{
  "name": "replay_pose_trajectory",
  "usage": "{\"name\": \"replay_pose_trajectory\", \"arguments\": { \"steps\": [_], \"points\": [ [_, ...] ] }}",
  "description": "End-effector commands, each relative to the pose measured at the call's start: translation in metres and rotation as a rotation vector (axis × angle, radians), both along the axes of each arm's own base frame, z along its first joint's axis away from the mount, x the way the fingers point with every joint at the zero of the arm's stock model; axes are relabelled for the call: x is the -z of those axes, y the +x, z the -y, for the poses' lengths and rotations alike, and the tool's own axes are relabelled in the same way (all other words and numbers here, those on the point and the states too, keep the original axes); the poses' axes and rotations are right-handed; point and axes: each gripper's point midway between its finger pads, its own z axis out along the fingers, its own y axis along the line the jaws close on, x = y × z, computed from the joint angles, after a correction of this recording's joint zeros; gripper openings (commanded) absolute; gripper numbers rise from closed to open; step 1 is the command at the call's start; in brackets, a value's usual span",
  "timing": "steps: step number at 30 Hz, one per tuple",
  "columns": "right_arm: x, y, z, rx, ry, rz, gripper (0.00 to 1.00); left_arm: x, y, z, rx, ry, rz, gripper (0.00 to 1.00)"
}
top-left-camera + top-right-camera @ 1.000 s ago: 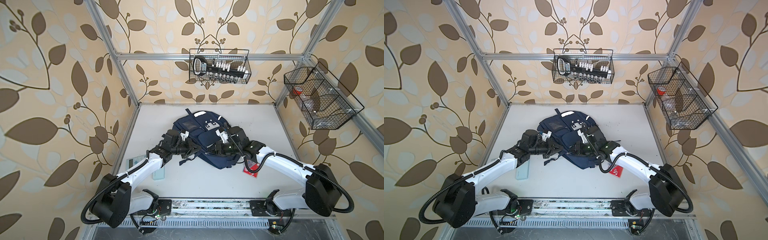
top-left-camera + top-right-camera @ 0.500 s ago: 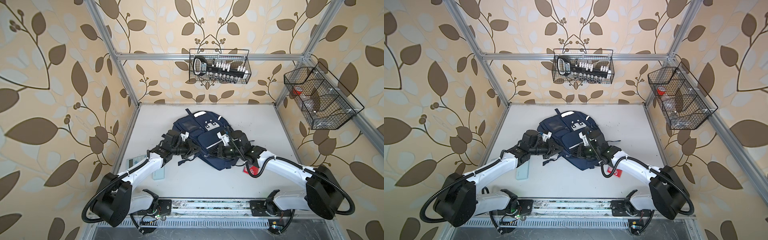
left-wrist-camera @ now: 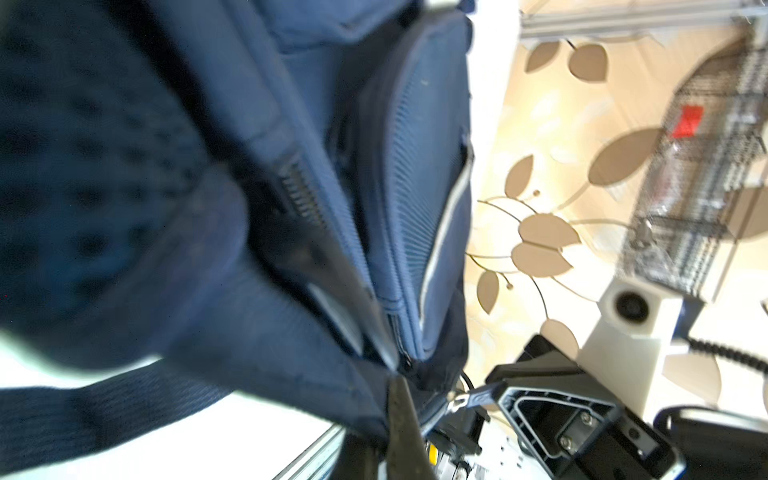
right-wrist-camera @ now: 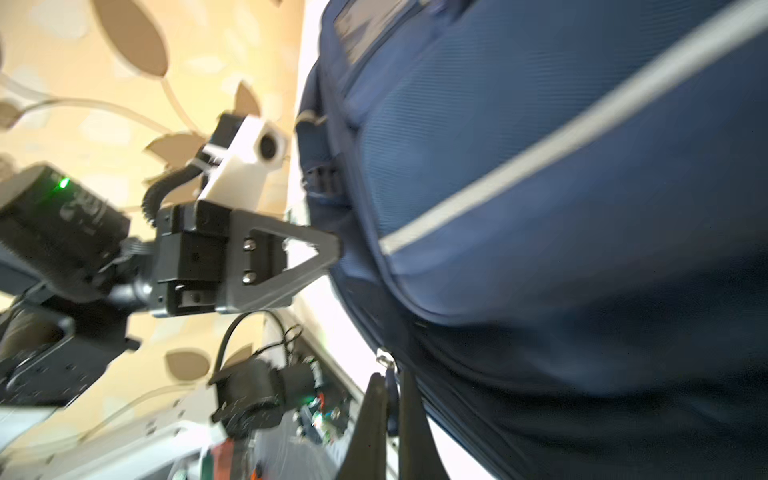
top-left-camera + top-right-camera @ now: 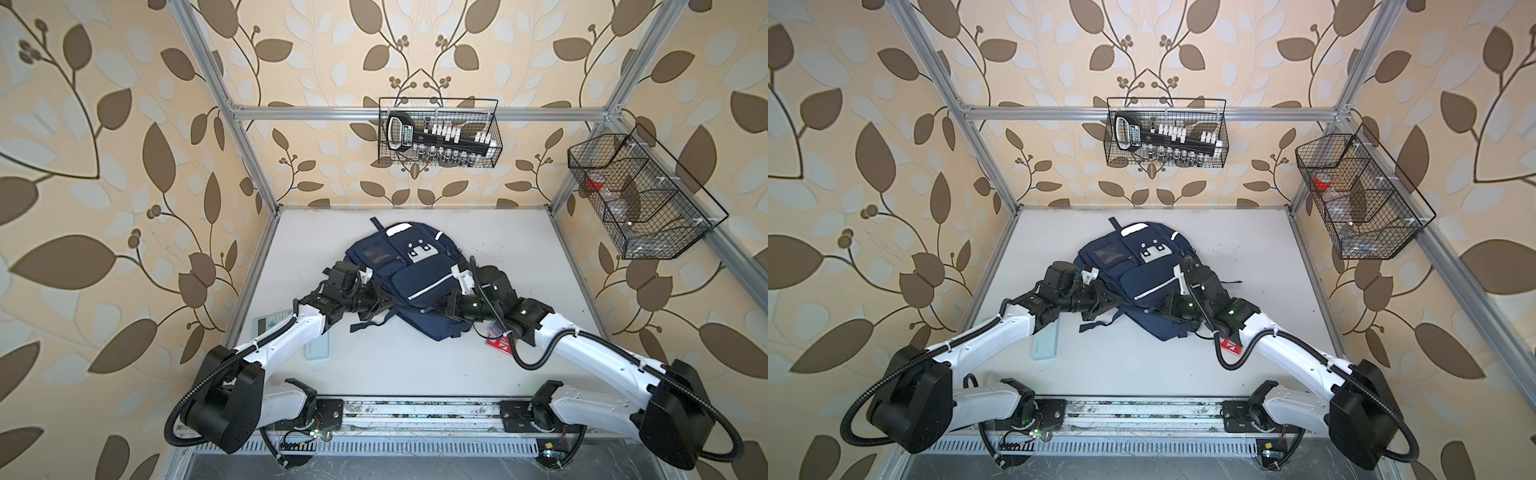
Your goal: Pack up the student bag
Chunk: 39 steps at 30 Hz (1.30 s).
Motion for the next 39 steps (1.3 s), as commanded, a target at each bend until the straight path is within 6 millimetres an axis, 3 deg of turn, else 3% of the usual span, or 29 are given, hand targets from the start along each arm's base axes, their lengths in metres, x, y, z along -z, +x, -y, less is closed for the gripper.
{"name": "replay_pose_trajectory", "arguments": {
  "steps": [1, 6, 8, 10, 12, 14, 16, 19, 22, 26, 35, 39],
  "points": [
    [0.029, -0.005, 0.052, 0.203, -0.146, -0.029, 0.00, -0.006, 0.023, -0.029, -0.112, 0.086, 0.037, 0.00],
    [0.046, -0.011, 0.078, 0.302, -0.183, -0.014, 0.00, 0.005, 0.027, -0.050, -0.156, 0.138, 0.003, 0.00],
    [0.055, -0.010, 0.085, 0.327, -0.223, -0.014, 0.00, 0.016, 0.028, -0.067, -0.194, 0.188, -0.040, 0.00],
    [0.055, -0.007, 0.079, 0.309, -0.214, -0.010, 0.00, 0.033, 0.028, -0.091, -0.238, 0.262, -0.102, 0.00],
    [0.048, -0.005, 0.058, 0.255, -0.157, 0.013, 0.00, 0.040, 0.031, -0.097, -0.215, 0.295, -0.128, 0.00],
    [0.035, -0.005, 0.034, 0.199, -0.132, 0.050, 0.00, 0.037, 0.030, -0.085, -0.165, 0.253, -0.135, 0.04],
    [0.021, -0.007, 0.010, 0.153, -0.139, 0.092, 0.00, 0.027, 0.021, -0.070, -0.137, 0.228, -0.112, 0.32],
    [0.002, -0.008, -0.014, 0.126, -0.123, 0.146, 0.00, 0.007, -0.003, -0.044, -0.117, 0.234, -0.080, 0.56],
    [-0.014, -0.013, -0.033, 0.107, -0.075, 0.188, 0.00, -0.001, -0.027, -0.032, -0.117, 0.223, -0.095, 0.59],
    [-0.026, -0.020, -0.049, 0.091, -0.044, 0.234, 0.00, 0.011, -0.043, -0.032, -0.177, 0.140, -0.180, 0.59],
    [-0.030, -0.028, -0.056, 0.077, -0.022, 0.247, 0.00, 0.008, -0.027, 0.014, -0.119, 0.054, -0.247, 0.58],
    [-0.034, -0.031, -0.060, 0.067, -0.009, 0.256, 0.00, 0.018, -0.026, 0.026, -0.111, 0.065, -0.286, 0.52]
  ]
}}
